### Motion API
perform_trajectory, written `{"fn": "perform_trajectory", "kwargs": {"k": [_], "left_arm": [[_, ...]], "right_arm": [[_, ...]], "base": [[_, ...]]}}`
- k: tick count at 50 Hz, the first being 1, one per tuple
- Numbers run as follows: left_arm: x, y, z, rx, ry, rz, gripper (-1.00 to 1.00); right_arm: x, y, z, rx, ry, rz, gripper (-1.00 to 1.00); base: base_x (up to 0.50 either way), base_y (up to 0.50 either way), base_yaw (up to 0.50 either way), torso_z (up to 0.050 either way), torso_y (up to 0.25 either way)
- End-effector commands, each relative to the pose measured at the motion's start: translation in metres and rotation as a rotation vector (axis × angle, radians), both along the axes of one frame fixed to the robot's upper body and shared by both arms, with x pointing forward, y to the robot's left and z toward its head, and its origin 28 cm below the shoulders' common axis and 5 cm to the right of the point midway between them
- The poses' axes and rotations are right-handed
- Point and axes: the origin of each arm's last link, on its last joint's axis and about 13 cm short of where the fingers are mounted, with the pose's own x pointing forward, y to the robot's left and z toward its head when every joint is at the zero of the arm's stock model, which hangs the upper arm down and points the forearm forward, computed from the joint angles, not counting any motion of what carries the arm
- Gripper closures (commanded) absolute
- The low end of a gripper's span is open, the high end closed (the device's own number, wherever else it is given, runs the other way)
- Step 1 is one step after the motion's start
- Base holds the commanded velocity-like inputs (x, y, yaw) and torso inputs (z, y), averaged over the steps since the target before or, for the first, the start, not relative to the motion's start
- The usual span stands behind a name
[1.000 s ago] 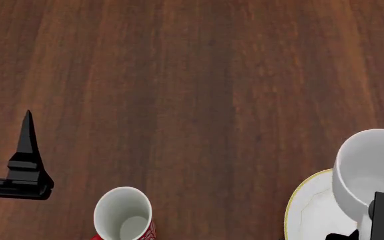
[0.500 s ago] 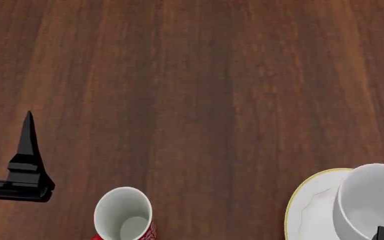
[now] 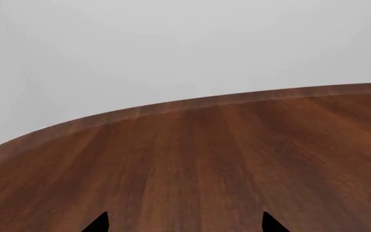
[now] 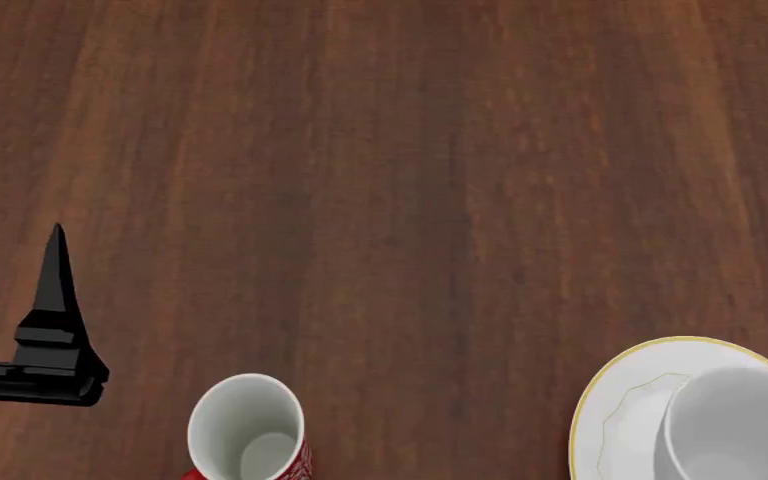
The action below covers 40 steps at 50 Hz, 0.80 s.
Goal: Put the white mug on the plate.
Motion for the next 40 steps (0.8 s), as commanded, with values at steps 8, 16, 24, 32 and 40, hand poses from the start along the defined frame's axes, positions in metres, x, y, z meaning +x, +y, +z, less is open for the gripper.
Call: {"fn": "perform_trajectory", "kwargs": {"k": [8,16,24,32,40], "left_arm": [[0.001,0.000,-0.001,0.001,0.004,0.001,-1.00],[0.000,0.000,-0.001,0.002,0.004,-0.001,-1.00],[0.000,0.000,-0.001,0.003,0.004,0.002,-1.00],[0.000,0.000,-0.002,0.001,0.004,0.002,-1.00],[0.000,0.001,-0.002,-0.002,0.005,0.003,-1.00]], "right_arm": [[0.002,-0.001,-0.009,0.012,0.023,-0.002,1.00],[0.002,-0.002,-0.013,0.014,0.031,-0.005,1.00],[0.003,-0.002,-0.015,0.020,0.039,-0.006,1.00],[0.004,-0.003,-0.016,0.023,0.044,-0.008,1.00],[0.003,-0.002,-0.017,0.031,0.048,-0.008,1.00]], "base": [[0.00,0.00,0.00,0.000,0.000],[0.00,0.00,0.00,0.000,0.000],[0.00,0.00,0.00,0.000,0.000],[0.00,0.00,0.00,0.000,0.000],[0.00,0.00,0.00,0.000,0.000]]}}
